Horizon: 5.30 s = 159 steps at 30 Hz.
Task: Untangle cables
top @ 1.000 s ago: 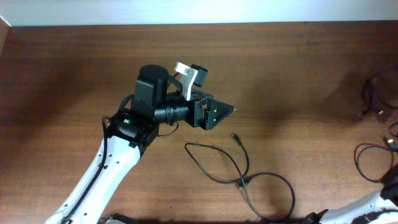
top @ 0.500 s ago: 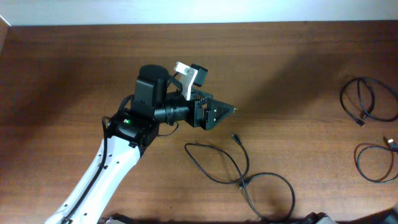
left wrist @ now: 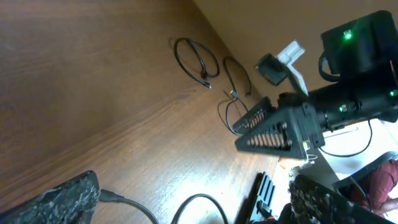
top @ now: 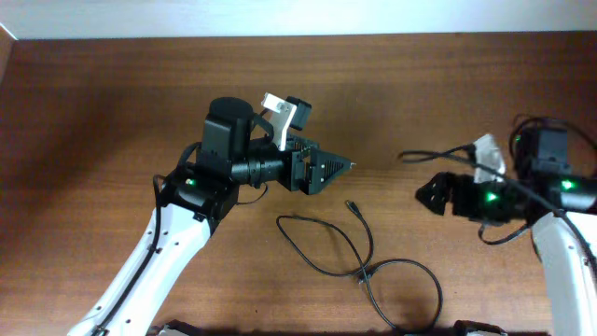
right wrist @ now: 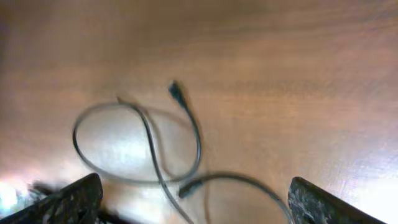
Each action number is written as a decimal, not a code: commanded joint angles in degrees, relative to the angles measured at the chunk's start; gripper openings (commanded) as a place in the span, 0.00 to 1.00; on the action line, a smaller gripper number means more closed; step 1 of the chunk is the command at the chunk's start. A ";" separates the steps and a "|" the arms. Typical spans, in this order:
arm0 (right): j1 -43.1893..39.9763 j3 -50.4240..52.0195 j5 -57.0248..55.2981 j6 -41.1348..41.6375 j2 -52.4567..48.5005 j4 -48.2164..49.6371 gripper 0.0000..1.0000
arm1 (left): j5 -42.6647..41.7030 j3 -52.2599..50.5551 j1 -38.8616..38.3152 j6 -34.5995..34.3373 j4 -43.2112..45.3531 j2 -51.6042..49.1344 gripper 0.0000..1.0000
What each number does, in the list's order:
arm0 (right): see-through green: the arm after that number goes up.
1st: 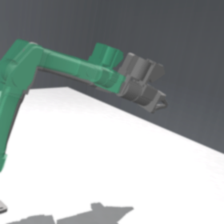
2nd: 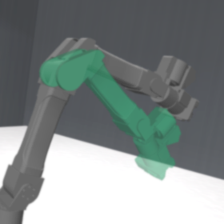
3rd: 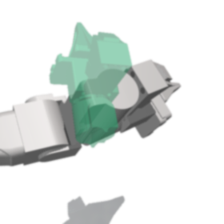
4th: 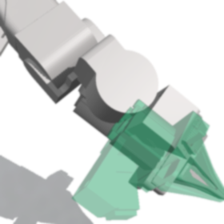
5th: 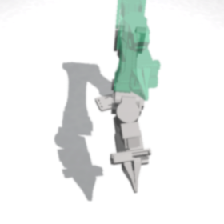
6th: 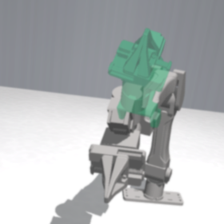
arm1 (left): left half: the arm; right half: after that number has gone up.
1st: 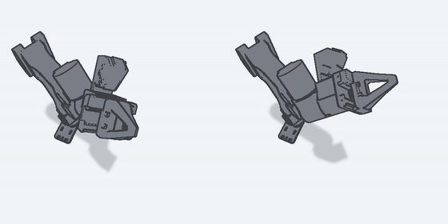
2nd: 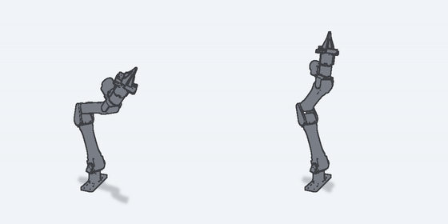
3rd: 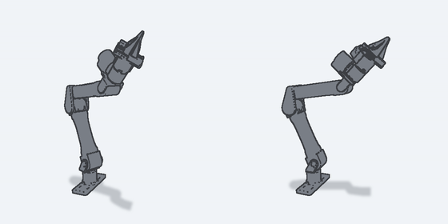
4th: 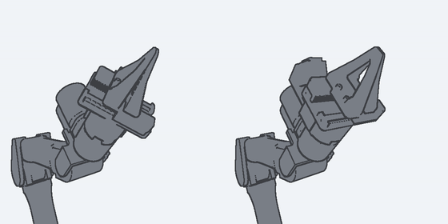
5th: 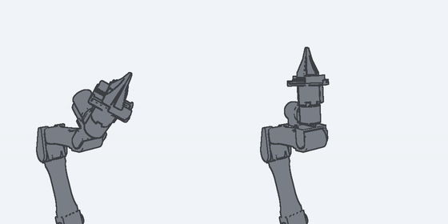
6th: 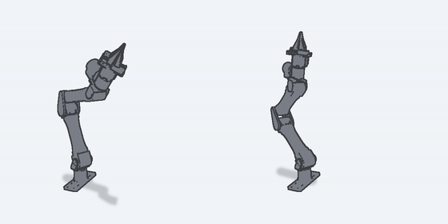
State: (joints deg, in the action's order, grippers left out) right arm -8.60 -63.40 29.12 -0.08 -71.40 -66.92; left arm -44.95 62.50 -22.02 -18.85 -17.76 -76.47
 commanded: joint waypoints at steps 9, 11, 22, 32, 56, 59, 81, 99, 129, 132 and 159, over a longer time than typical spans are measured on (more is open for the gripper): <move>14.75 8.00 3.63 -6.23 0.55 0.28 0.87 | 35.67 0.11 0.04 0.52 -9.84 0.13 0.99; 18.75 8.02 3.58 -7.04 0.55 1.01 0.87 | 49.83 0.11 0.04 0.52 -14.05 0.13 0.99; 33.16 22.88 4.74 -2.29 0.52 19.56 0.99 | 54.42 0.11 0.04 0.52 -15.15 0.13 0.99; 48.46 26.77 4.74 7.26 -8.26 36.87 0.99 | 54.42 0.11 0.04 0.52 -15.15 0.13 0.99; 55.01 26.73 -3.04 15.45 -20.59 45.35 0.04 | 54.40 0.11 0.04 0.52 -15.15 0.13 0.99; 50.21 25.62 -4.35 17.14 -20.35 44.37 0.04 | 54.42 0.11 0.04 0.52 -15.15 0.13 0.99; 2.64 -32.68 -43.32 18.45 -29.68 56.13 0.04 | 54.42 0.11 0.04 0.52 -15.15 0.13 0.99; 1.44 -33.07 -32.33 16.76 -44.28 41.51 0.85 | 54.40 0.11 0.04 0.52 -15.15 0.13 0.99; 20.98 -23.15 -17.92 8.02 -13.22 -15.54 0.99 | 54.42 0.11 0.04 0.52 -15.15 0.13 0.99; 20.96 -18.69 -17.75 8.02 -13.31 -14.27 0.99 | 54.40 0.11 0.04 0.52 -15.15 0.13 0.99; 20.96 -15.52 -17.16 8.00 -13.31 -10.58 0.99 | 54.40 0.11 0.04 0.52 -15.15 0.13 0.99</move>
State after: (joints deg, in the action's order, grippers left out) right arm 12.10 -79.48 11.88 8.36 -84.62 -77.71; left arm 8.91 62.48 -22.06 -18.81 -33.01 -76.51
